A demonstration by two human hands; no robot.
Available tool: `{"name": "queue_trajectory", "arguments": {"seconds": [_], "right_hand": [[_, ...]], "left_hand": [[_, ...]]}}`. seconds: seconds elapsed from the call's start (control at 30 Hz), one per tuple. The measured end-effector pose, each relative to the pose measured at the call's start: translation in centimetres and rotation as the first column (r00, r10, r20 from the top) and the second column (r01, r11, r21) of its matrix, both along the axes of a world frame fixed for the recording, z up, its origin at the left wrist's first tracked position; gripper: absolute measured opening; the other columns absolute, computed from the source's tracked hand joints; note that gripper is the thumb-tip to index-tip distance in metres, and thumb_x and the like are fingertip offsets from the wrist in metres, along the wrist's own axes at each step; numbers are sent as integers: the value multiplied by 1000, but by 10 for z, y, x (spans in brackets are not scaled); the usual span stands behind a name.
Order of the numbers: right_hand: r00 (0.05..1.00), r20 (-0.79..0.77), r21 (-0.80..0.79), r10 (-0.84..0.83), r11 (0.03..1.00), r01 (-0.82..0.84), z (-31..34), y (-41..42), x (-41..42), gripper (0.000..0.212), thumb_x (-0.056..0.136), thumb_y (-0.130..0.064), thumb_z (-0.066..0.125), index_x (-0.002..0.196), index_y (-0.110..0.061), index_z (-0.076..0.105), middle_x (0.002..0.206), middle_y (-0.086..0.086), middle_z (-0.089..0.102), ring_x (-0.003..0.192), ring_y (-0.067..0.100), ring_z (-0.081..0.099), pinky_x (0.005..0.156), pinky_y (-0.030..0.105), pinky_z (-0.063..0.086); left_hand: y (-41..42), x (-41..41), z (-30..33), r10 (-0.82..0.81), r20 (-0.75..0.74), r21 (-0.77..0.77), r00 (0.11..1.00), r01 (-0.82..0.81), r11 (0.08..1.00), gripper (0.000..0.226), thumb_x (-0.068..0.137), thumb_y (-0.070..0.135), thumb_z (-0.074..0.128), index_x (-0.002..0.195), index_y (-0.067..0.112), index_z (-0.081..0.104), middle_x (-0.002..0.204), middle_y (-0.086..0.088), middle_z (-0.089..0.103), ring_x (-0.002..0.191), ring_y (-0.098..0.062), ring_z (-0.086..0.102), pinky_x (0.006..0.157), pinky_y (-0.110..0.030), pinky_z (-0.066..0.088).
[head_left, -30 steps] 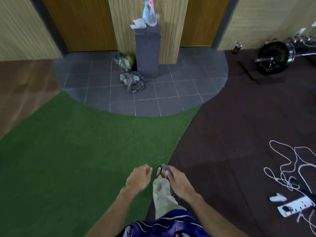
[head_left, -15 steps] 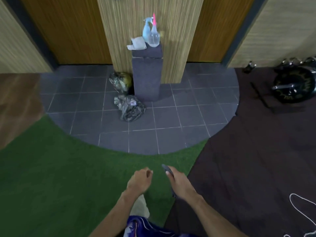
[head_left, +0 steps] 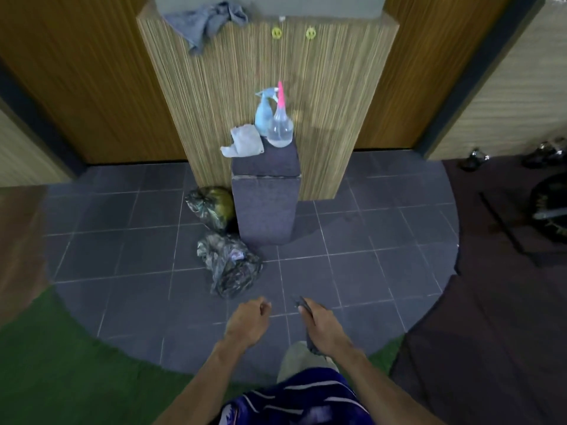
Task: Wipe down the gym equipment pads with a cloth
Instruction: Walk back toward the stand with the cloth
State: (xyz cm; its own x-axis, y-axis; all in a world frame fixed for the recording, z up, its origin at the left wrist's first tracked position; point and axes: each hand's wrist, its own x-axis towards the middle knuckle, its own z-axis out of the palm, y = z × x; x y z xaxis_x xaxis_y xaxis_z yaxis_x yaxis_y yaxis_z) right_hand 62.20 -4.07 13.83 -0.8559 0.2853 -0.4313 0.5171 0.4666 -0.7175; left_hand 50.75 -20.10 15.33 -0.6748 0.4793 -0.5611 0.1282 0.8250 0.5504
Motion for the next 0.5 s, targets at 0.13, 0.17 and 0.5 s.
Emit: {"name": "queue_trajectory", "arguments": {"seconds": [0.13,0.17,0.5], "right_hand": [[999,-14,44,31,999,-31,2,51,-99,36,107,-30,37,136,-19,55,123,8,67,108,24,65,78,15,40],[999,-10,57,40,998,-40,1,66,-123,34,107,-30,37,133,-17,56,123,7,66,111,24,63,80,18,39],[893,24,185,450,875,-447,-2,210,-362,47,108,-27,35,153,-16,32,152,13,42,127,38,51,97,43,44]], "left_hand": [[49,-91,-10,97,-54,9,994,-97,995,28,102,31,44,97,11,63,103,-18,71,97,-38,66,79,-38,50],[63,-114,-14,114,-60,7,992,-114,993,29,102,30,44,98,10,64,104,-18,71,99,-38,66,81,-39,50],[183,-320,-22,201,-207,-38,957,-213,976,24,103,25,41,95,8,57,108,-19,67,98,-40,62,74,-42,46]]}}
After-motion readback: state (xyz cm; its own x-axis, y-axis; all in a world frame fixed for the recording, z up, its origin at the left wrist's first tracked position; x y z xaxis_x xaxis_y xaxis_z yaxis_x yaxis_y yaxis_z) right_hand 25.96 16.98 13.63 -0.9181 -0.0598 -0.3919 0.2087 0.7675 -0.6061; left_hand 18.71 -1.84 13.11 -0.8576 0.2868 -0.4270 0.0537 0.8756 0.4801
